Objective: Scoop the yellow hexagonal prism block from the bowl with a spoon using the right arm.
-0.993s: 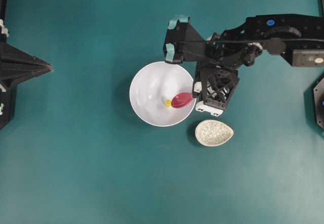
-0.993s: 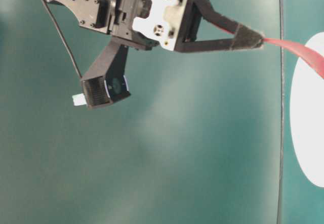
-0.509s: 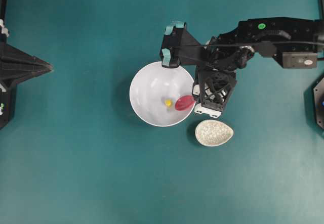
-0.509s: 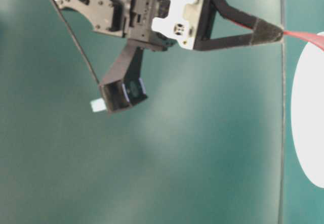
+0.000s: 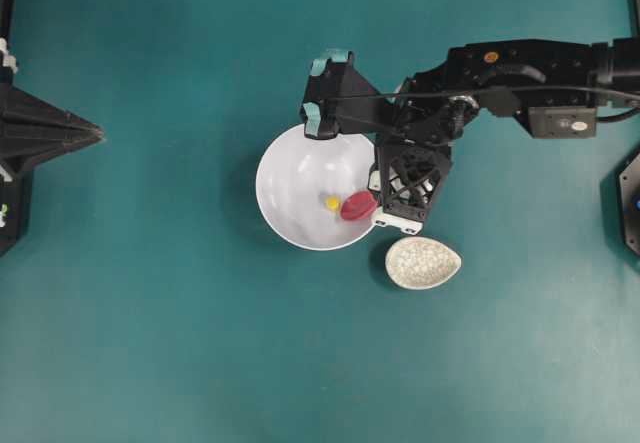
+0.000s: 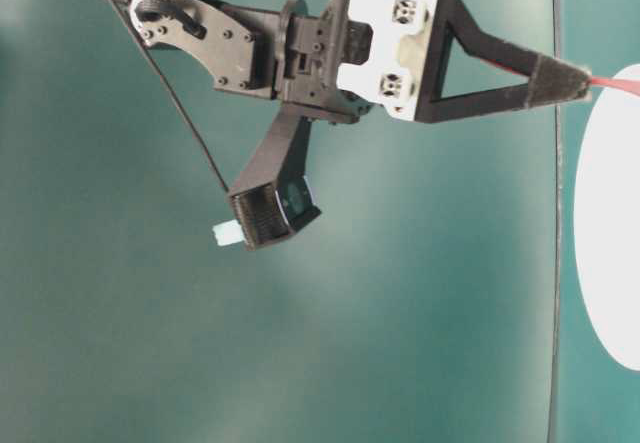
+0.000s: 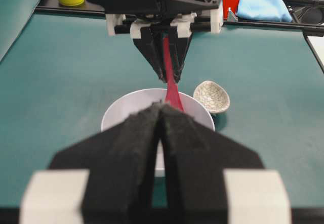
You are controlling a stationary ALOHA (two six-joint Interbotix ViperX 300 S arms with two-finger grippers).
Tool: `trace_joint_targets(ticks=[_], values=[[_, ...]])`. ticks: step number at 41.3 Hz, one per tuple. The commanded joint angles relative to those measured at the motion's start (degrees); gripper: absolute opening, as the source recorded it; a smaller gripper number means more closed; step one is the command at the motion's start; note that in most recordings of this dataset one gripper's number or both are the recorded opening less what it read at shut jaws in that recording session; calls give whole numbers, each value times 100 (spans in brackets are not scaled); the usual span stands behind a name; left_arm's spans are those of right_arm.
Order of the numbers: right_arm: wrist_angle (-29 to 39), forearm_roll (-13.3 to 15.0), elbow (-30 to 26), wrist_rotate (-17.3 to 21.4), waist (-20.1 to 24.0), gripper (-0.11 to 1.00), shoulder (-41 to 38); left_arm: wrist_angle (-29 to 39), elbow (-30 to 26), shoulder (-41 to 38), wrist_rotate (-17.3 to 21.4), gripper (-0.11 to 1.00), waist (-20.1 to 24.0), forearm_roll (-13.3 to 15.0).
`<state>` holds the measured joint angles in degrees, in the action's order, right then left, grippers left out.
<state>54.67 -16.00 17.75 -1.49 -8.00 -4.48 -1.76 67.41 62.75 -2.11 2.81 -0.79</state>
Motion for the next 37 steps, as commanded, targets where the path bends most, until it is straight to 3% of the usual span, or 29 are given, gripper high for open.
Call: trace_joint_targets(ticks=[1, 28, 37], values=[[-26, 9, -141, 9, -9, 25, 70, -26, -123, -44, 9, 0, 9, -9], [-545, 9, -141, 35, -9, 25, -149, -26, -123, -35, 18, 0, 9, -18], [-914, 0, -141, 202, -9, 25, -255, -26, -123, -26, 18, 0, 9, -18]])
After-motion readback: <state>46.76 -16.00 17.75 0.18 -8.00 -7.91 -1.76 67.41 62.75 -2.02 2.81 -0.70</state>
